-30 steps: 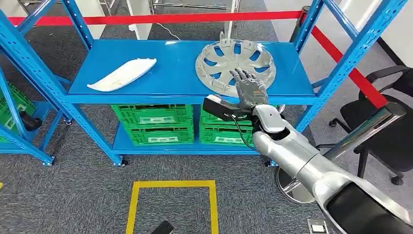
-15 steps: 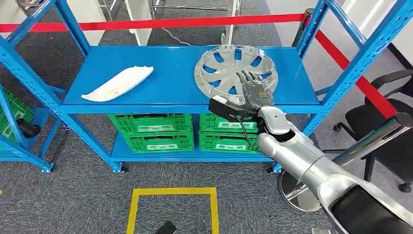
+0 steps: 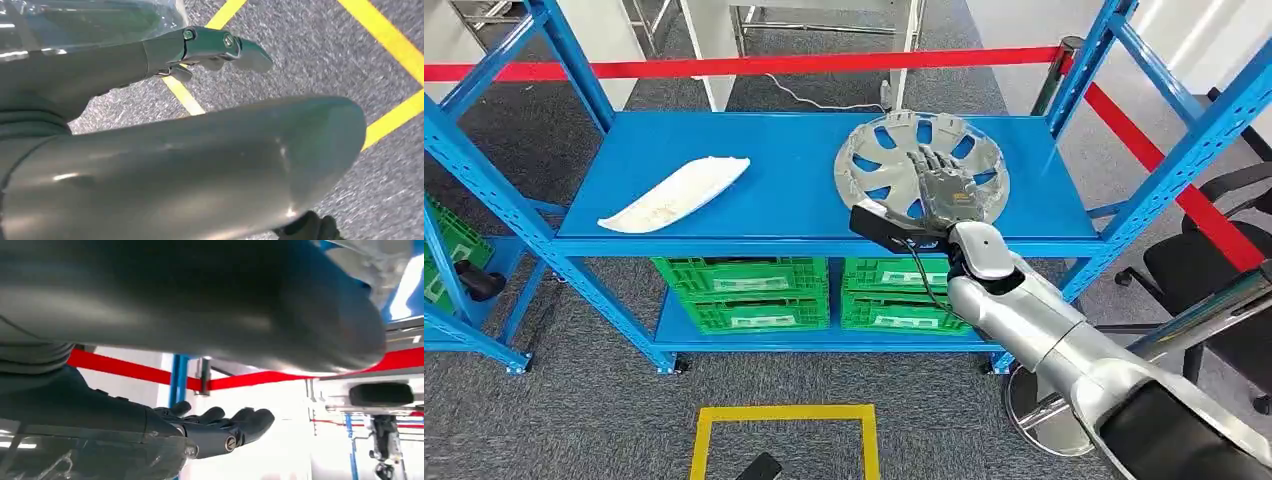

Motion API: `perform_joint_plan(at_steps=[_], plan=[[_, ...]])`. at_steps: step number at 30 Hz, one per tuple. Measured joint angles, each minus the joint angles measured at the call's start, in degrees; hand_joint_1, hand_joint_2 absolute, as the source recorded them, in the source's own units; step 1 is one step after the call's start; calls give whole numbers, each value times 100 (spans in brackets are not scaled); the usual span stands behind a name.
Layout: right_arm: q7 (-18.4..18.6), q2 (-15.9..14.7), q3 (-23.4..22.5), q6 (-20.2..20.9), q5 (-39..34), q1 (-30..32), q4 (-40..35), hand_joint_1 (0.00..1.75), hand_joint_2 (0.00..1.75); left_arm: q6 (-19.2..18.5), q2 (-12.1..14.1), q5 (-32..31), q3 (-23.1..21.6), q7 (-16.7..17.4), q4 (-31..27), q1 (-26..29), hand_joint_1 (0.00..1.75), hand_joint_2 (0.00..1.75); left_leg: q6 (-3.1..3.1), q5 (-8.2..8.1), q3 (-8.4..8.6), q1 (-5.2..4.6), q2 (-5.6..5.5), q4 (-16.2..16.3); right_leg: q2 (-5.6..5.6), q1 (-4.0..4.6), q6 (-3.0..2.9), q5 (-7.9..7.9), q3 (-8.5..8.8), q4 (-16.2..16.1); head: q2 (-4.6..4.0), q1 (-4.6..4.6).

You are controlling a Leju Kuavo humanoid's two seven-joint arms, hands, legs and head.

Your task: Take the parts from the cabinet and place them on the table.

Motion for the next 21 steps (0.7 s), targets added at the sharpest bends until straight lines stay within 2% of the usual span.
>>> perform_joint_plan(at_steps=[1, 3, 4, 5, 6, 7, 9, 10, 11, 12, 13, 14, 15, 21], plan=[[4, -11, -4, -2, 13, -20, 0, 0, 0, 0, 0, -2, 4, 0, 0, -6, 0, 0, 35, -23, 25, 0, -1, 0, -2, -1, 22, -137, -152, 288, 0, 26], [28, -28, -9, 4, 15, -11, 0, 0, 0, 2, 0, -4, 7, 0, 0, -3, 0, 0, 68, -79, 67, -9, -2, 2, -1, -1, 36, -499, -694, 1195, 0, 48], [39, -37, -9, 13, 13, 11, 0, 0, 0, 7, 0, -4, 9, 0, 2, 4, 0, 0, 72, -110, 91, -17, -3, 5, -1, -1, 35, -585, -945, 1546, 0, 48], [48, -52, -9, 18, 13, 32, 0, 0, 0, 7, 0, -7, 11, 0, 2, 9, 0, 0, 72, -147, 127, -25, -7, 7, -1, -1, 23, -543, -1103, 1684, 0, 52], [55, -66, -9, 22, 13, 48, 0, 0, 0, 7, 0, -15, 13, 0, 2, 10, 0, 0, 73, -191, 182, -32, -12, 7, -1, 3, 2, -351, -1135, 1562, 0, 55], [66, -76, -13, 22, 15, 51, 0, 0, 0, 7, 0, -31, 17, -4, 0, 9, 0, 0, 67, -239, 248, -35, -14, 7, 0, 10, -26, -38, -1054, 1212, 0, 59], [68, -101, -39, 22, 13, 52, 0, 0, 0, 7, -4, -33, 28, -11, -2, 7, 0, 0, 31, -341, 390, -28, -15, 5, -2, 51, -81, 699, -751, 195, 0, 57], [68, -116, -39, 22, 13, 58, 4, 0, 0, 7, -9, -31, 35, -13, -2, 6, 0, 0, 3, -363, 411, -29, -16, -9, 2, 90, -95, 597, -750, 159, 0, 37], [72, -127, -39, 33, 13, 53, 4, 0, 0, 7, -15, -26, 39, -20, -2, -1, 0, 0, -27, -376, 372, -26, -20, -6, -2, 111, -133, 504, -712, -79, 0, 46], [83, -133, -50, 28, 13, 88, 4, 0, 0, 7, -20, -7, 42, -52, -4, 10, 0, 0, -71, -404, 397, -30, -18, -15, 0, 113, -162, 605, -727, -6, 0, 63], [92, -140, -59, 24, 13, 109, 4, 0, 0, -9, -20, -4, 41, -68, -2, 18, 0, 0, -70, -444, 394, -42, -20, 28, -6, 92, -167, 589, -700, -28, 0, 66], [90, -140, -57, 20, 13, 116, 2, 0, 0, -9, -22, 0, 44, -63, -2, 16, 0, 0, -37, -436, 426, -48, -18, 23, 7, 87, -142, 582, -695, -27, 0, 55], [92, -142, -59, 13, 13, 118, 2, 0, 0, -7, -20, 2, 46, -61, 0, 7, 0, 0, -45, -418, 427, -47, -14, 21, 11, 87, -145, 574, -691, -26, 0, 57], [120, -194, -101, -28, -11, 176, 4, 0, 0, 24, -9, 20, 116, -72, 0, -4, 0, 0, -49, -403, 468, -50, -14, -63, 26, 90, -211, 521, -690, -28, 0, 57]])
